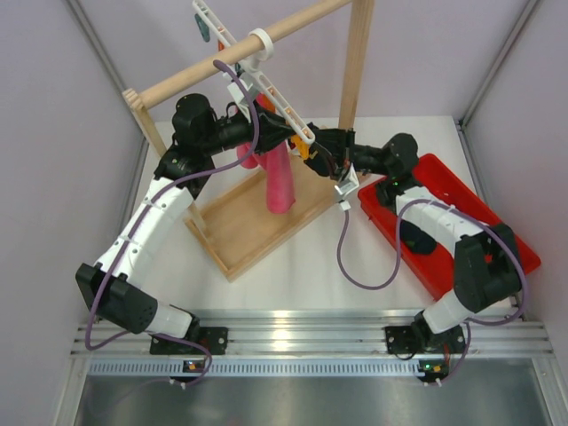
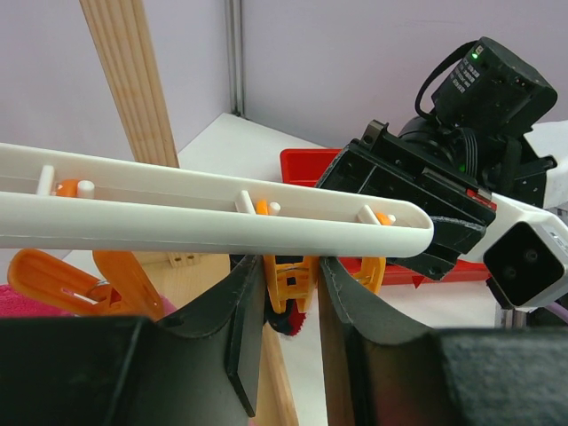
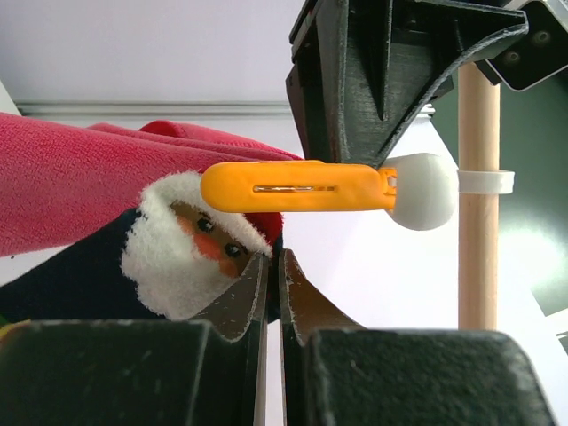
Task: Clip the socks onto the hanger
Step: Clamp the sock onto the hanger.
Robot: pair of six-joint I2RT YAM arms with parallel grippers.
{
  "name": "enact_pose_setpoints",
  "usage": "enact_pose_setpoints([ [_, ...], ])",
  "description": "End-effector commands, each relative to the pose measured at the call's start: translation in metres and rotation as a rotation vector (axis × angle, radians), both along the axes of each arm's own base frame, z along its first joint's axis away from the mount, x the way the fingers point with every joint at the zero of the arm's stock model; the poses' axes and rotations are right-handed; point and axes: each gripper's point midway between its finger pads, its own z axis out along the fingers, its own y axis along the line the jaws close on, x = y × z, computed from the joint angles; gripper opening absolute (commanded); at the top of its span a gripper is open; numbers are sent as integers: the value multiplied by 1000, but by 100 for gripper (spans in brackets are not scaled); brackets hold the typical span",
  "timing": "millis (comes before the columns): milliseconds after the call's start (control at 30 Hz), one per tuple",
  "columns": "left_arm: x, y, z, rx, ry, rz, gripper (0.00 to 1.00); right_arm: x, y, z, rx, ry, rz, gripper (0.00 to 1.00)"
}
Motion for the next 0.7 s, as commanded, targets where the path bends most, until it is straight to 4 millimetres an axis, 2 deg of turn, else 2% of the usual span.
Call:
enact_pose_setpoints([
  [0, -25, -11, -72, 114, 287, -98, 0, -24, -9, 33, 26, -88, 47, 0],
  [533, -30, -14, -68, 96, 290, -133, 0, -26, -5, 42, 57, -81, 71, 0],
  [633, -31, -14, -67, 94, 290, -135, 4, -25, -5, 45, 65, -78, 73, 0],
  [667, -30, -14, -66, 94, 291, -131, 9, -25, -4, 45, 65, -75, 75, 0],
])
